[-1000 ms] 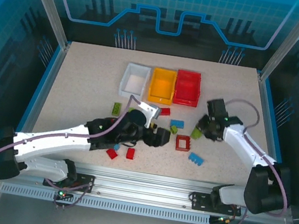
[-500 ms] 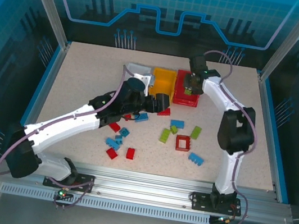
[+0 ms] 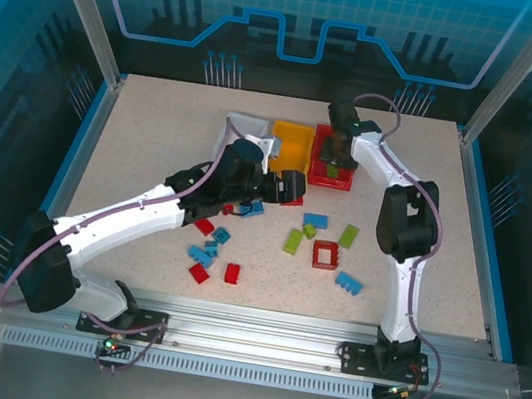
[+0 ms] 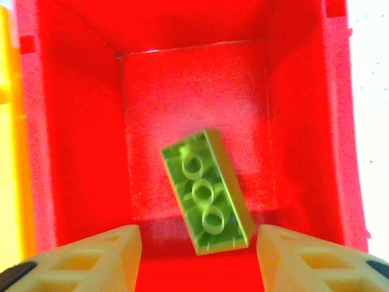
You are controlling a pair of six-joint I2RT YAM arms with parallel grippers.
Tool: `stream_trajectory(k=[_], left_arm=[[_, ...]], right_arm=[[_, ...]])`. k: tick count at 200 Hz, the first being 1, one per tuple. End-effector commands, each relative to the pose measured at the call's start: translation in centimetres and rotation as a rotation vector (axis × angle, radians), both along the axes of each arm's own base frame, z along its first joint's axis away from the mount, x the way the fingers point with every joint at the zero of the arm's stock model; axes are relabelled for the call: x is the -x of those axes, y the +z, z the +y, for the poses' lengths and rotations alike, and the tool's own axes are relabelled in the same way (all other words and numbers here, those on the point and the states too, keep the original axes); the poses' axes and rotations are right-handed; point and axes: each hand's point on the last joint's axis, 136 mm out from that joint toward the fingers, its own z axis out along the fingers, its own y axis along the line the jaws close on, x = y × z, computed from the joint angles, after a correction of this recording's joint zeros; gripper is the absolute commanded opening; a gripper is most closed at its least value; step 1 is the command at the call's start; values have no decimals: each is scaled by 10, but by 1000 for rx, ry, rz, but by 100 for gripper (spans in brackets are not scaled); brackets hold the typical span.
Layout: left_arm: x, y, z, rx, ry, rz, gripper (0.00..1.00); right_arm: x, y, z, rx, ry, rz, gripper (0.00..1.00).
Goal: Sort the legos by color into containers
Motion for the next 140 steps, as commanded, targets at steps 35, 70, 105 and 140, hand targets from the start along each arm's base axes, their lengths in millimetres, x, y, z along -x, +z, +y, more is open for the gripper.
stream_trajectory(k=[35,70,105,140], left_arm=[[40,-71,-32,-89,-30,228,67],[63,-121,-58,-207,-23,371,63],[69,-146,-81,-286,-41,419,61],[63,-166,-92,-333,-44,433,58]], right_arm=[[81,139,-13,-49,9,-240,50],[186,132,-22,-146,106,-206,54],[280,114,-23,-340,200,-160,62],[332,109,-40,-407,174,-160,65]])
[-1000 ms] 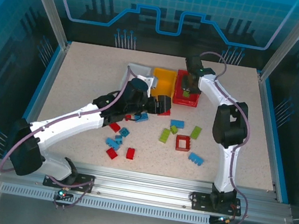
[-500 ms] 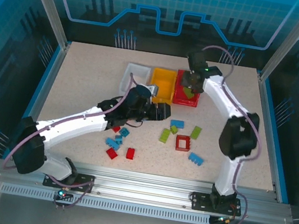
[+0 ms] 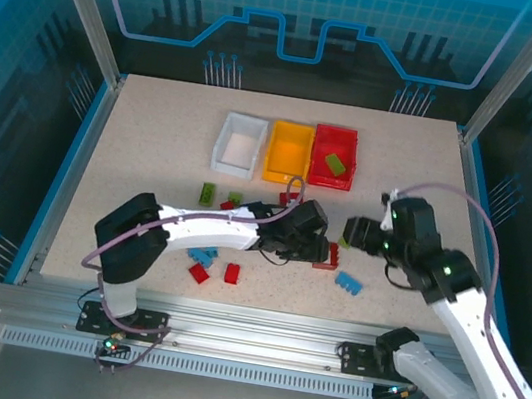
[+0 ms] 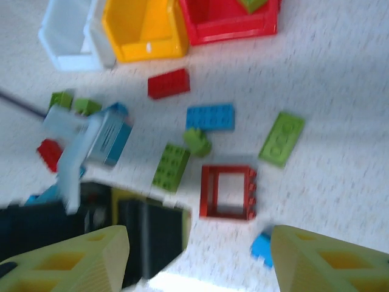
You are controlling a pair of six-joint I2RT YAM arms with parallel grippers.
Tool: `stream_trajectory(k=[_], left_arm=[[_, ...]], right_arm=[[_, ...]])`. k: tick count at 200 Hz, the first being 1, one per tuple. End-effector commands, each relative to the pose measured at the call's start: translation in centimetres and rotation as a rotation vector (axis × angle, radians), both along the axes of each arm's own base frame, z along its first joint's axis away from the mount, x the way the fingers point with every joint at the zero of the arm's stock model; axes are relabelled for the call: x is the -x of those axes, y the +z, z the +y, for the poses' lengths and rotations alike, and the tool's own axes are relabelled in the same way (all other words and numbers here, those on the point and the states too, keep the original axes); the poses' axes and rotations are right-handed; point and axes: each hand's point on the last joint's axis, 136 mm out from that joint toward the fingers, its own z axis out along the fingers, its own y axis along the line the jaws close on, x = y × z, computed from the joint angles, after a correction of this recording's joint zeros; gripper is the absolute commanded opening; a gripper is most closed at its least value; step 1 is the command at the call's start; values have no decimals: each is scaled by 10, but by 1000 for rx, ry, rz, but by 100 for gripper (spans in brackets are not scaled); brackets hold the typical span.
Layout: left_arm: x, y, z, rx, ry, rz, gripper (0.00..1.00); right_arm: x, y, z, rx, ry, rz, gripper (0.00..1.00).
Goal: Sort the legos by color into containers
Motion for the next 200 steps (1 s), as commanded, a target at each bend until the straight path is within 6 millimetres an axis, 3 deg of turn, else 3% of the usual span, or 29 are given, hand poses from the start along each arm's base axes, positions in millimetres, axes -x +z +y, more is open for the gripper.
stream_trajectory(k=[1,28,82,136,150,167,200], left_arm=[[-3,-10,-2,-50,17,16,58],[-9,-25,-6,-104,11,21,52],[-22,-47,-10,-158,8,24,39],[-27,-50,-14,-163,1,7,19],[-28,-49,-13,-169,-3,-2,17],[-30,-43,-10,-175,-1,-23,8],[-36,-5,8,-185,12,-114,3]], right_arm=[[36,-6,0,-77,21,59,65],[46,-9,-1,-108,17,70,65],[42,-7,3,-116,23,79,64],[44,-19,3,-112,23,101,64],[44,-19,3,-106,24,101,65],[45,-19,2,-102,27,101,64],[44,-13,2,-100,41,72,64]])
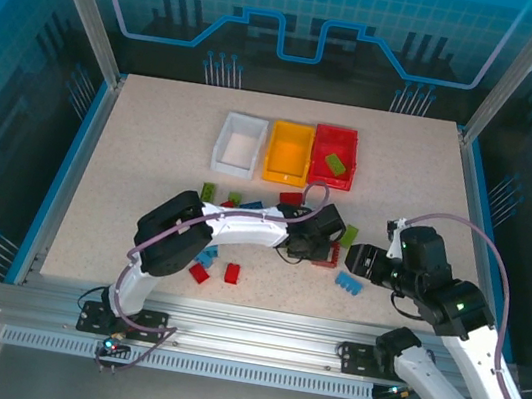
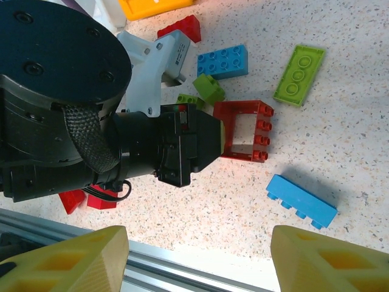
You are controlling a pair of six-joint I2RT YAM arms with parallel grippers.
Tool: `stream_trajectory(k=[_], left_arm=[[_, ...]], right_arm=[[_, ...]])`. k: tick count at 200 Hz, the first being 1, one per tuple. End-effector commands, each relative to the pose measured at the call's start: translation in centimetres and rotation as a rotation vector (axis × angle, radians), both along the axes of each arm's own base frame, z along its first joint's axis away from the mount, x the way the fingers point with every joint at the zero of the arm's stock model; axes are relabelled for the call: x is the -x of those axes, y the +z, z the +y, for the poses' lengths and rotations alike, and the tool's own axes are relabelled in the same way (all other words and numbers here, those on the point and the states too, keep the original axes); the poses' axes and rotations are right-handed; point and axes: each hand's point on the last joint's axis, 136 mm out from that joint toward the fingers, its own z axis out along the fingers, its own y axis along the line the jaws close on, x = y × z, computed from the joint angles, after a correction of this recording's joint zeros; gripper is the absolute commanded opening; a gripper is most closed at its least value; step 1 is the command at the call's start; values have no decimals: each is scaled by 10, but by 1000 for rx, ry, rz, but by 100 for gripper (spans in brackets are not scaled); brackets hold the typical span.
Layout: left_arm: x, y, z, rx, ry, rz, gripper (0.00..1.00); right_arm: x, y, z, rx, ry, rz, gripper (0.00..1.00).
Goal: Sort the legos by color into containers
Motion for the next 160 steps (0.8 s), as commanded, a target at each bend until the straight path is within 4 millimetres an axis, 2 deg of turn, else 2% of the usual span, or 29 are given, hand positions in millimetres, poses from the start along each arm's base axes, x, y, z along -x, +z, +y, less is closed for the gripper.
stream_trajectory(k=[1,16,40,66,89,92,95,111,127,142,160], left_arm=[[-9,43,19,-18,6,-97,3],[-14,65,37,-18,21,-115,2],[-32,100,84,-18,78,-162,1],[-61,133,150,-54,139,-215,1],[-93,153,210,-84,199,-256,2],[-97,155,218,-90,206,-264,2],[-101,158,224,-97,211,-273,2],[-126,165,253,-125,231,-311,2],[-151,165,274,-148,250,-323,3],[-173,161,286,-184,249,-333,4],[-199,150,291,-231,229,-337,4]], right_arm=[[4,4,3,0,35,-23,64],[1,10,7,-15,50,-48,64],[-9,10,15,-28,62,-55,64],[-27,9,31,-56,73,-59,62],[-48,15,59,-48,108,-105,62],[-52,26,65,-56,114,-134,62],[-56,27,70,-46,118,-142,62],[-71,38,98,4,144,-201,62],[-85,48,127,58,157,-252,62],[-95,53,150,97,169,-277,62],[-105,50,165,111,161,-253,61]])
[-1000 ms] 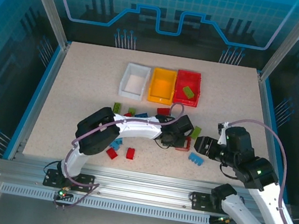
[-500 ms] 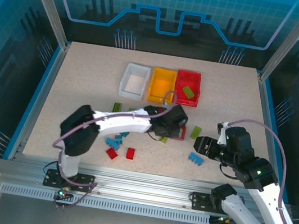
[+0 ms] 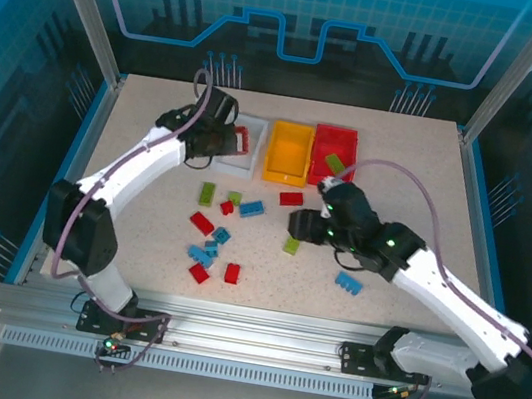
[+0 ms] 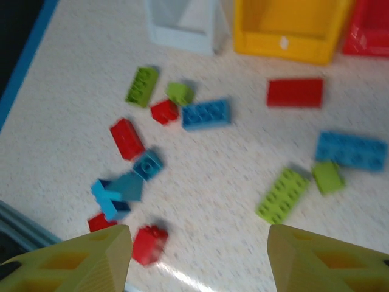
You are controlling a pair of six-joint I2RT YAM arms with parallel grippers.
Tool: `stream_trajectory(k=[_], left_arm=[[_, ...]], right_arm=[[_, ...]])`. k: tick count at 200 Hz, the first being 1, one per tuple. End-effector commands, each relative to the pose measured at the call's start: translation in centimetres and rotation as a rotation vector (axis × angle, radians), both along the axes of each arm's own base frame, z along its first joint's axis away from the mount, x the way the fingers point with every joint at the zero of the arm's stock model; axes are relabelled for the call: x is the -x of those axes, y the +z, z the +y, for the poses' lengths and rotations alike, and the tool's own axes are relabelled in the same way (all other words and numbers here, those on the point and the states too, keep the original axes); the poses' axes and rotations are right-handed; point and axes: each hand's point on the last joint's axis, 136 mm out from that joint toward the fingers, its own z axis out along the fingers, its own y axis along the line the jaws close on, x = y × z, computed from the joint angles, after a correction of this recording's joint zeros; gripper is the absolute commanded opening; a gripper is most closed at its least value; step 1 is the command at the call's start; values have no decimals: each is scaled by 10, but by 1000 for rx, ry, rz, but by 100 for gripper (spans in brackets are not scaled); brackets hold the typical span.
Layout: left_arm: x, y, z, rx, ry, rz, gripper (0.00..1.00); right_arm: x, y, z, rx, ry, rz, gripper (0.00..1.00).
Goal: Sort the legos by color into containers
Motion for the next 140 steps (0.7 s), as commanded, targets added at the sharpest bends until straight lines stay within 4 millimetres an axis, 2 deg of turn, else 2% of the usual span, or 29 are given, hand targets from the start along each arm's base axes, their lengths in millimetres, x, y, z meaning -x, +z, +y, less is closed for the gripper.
stream_trajectory(k=[1,25,55,103,140], left_arm=[[-28,-7,5,-99,-79,-2,4],[-53,-30,9,-144,-82,46,2],[-71,-55,6,-158,-94,87,2],[-82,-82,2,-169,-109,131,4],[-87,-101,-2,-168,-130,151,6]], right_arm=[[-26,22,13,-5,-70,-91,61],[-29,14,20,-12,-76,-66,61],[-25,4,14,-1,-89,-46,61],[-21,-12,4,15,-105,-14,62],[-21,-13,4,13,-98,-7,62]])
